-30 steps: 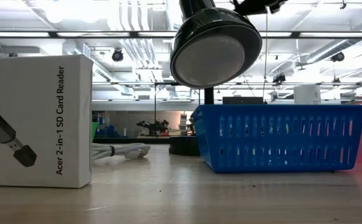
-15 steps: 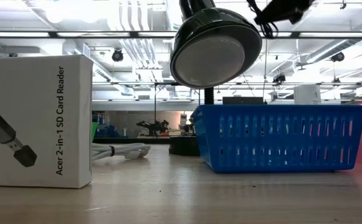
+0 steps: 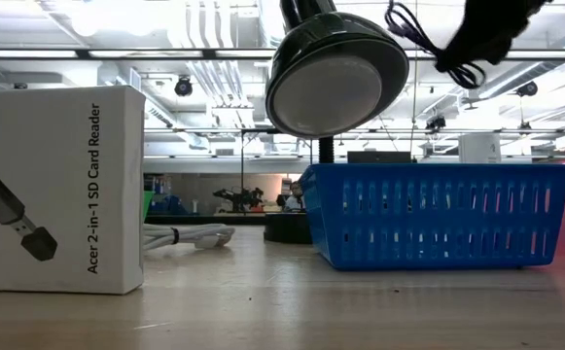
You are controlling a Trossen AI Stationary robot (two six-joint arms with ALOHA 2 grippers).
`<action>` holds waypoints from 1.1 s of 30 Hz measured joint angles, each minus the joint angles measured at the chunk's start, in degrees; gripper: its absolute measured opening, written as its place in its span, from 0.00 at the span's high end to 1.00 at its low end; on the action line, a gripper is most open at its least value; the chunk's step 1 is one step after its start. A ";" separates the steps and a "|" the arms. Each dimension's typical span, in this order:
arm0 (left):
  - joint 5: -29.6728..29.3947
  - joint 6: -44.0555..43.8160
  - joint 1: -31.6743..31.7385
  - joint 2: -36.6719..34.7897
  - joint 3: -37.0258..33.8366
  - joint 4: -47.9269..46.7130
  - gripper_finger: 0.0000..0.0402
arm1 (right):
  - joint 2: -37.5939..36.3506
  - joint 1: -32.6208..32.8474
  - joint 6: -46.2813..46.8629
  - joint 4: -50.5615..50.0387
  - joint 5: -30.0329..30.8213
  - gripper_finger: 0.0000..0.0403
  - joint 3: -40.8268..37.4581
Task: Pick and place items into bin
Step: Put the violet charger cable into the pink bin
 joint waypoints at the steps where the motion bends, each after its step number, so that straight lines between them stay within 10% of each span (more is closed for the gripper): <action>1: 0.00 0.00 0.00 0.08 0.00 0.00 0.62 | 0.22 0.60 1.62 -1.22 0.02 0.96 0.00; 33: -0.20 0.02 0.00 0.18 0.00 -2.96 0.62 | 1.36 18.14 42.41 -13.97 -13.84 0.96 -4.97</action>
